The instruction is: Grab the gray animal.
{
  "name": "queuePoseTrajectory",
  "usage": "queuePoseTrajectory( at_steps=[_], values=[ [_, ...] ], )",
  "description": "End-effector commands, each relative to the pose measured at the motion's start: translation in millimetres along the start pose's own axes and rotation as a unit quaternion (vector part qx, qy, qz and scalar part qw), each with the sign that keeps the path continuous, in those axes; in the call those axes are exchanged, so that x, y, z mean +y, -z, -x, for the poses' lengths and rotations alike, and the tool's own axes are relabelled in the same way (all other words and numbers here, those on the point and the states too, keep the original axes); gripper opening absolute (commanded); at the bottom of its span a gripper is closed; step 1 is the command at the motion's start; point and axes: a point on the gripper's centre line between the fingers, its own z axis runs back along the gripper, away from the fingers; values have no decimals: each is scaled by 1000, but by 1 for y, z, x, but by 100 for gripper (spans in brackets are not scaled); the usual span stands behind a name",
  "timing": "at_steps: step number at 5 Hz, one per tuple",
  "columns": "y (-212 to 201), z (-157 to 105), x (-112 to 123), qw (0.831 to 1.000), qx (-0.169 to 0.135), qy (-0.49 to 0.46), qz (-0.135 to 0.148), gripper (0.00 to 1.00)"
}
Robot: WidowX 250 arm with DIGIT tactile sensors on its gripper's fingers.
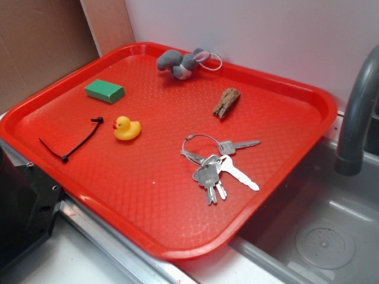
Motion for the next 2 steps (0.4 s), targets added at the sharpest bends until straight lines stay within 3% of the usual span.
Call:
queuePoseTrajectory(
  at_steps=[1,2],
  values=[
    [0,0,0,1000,0,0,0,100],
    [2,-49,6,1000,6,-26,10,100]
  ],
)
